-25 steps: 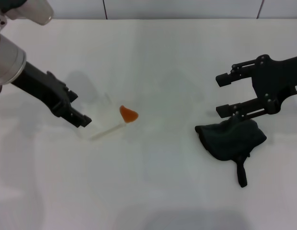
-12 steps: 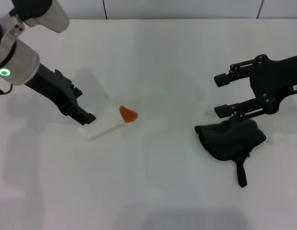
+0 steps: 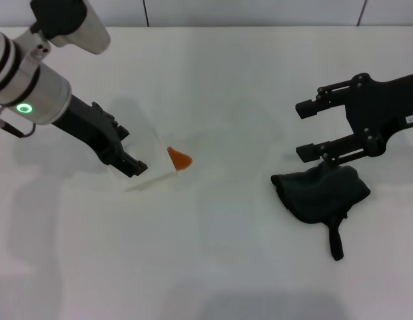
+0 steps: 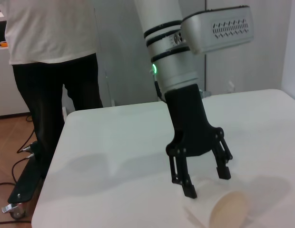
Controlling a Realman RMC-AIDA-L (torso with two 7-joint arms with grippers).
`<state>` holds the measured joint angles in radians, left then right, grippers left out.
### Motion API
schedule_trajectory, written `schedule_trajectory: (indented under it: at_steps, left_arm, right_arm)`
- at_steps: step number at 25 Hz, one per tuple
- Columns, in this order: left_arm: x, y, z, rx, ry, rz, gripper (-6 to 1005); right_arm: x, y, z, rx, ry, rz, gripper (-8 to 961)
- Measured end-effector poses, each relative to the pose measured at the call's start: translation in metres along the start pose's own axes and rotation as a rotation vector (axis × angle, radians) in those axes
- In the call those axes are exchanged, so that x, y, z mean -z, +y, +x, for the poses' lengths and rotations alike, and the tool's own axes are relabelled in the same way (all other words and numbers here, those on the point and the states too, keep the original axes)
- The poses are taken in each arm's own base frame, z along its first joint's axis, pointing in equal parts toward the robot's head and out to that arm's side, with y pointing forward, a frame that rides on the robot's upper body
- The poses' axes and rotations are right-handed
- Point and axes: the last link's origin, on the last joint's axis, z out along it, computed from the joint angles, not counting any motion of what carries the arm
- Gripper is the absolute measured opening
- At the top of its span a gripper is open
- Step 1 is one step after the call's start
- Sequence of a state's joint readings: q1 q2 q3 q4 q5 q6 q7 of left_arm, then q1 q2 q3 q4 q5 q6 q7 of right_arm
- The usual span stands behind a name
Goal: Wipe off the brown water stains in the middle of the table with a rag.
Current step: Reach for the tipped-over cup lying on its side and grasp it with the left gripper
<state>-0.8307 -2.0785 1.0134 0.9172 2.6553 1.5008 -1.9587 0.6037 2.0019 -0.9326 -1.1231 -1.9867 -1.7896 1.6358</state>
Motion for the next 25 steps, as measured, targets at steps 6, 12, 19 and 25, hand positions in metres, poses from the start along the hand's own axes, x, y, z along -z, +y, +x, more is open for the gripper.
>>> schedule_trajectory:
  at_steps: [6, 12, 19, 25]
  left_arm:
    - [-0.012, 0.000, -0.002, -0.011, 0.000, 0.008, 840]
    - [-0.020, 0.000, -0.005, -0.027, 0.011, 0.013, 837]
    - [-0.031, -0.001, -0.012, -0.045, 0.007, 0.021, 833]
    - [-0.032, -0.001, -0.012, -0.060, 0.013, 0.023, 830]
  right_arm:
    - [0.000, -0.001, -0.001, 0.007, 0.000, 0.000, 715]
    - [-0.001, -0.001, -0.001, 0.011, -0.001, -0.001, 714]
    - [-0.002, -0.001, -0.002, 0.013, 0.001, -0.002, 712]
    - [-0.006, -0.002, -0.002, 0.016, 0.012, 0.000, 710]
